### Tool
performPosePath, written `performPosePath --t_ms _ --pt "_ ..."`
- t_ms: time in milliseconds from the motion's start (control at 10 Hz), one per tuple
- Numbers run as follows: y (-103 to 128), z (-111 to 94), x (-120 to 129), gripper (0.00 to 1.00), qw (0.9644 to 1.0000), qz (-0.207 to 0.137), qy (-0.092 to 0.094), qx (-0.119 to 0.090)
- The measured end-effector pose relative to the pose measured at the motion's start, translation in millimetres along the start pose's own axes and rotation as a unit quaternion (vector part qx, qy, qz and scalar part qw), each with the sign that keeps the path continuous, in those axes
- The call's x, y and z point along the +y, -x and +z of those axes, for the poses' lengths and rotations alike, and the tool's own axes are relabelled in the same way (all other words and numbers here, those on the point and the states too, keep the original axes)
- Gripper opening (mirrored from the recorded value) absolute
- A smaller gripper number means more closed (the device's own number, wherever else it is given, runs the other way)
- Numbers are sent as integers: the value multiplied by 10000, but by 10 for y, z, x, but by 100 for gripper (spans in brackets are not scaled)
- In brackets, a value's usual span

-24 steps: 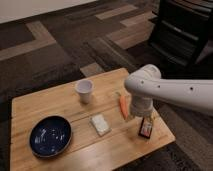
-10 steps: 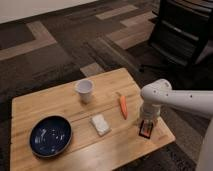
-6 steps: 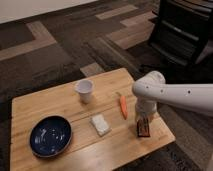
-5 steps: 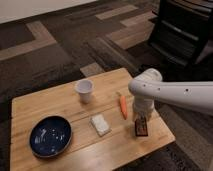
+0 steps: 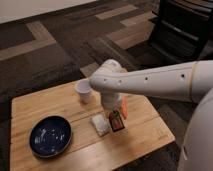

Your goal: Place the eraser on the white sponge

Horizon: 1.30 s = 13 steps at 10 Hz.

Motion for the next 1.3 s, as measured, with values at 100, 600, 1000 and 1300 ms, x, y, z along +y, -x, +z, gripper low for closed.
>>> performPosePath --t_ms 100,600,1000,1300 --pt "18 41 199 0 9997 -238 35 -5" --pt "174 473 464 0 9968 -770 207 25" --pt "219 644 495 0 9935 -1064 402 24" --pt "222 673 501 7 9930 -1088 454 42"
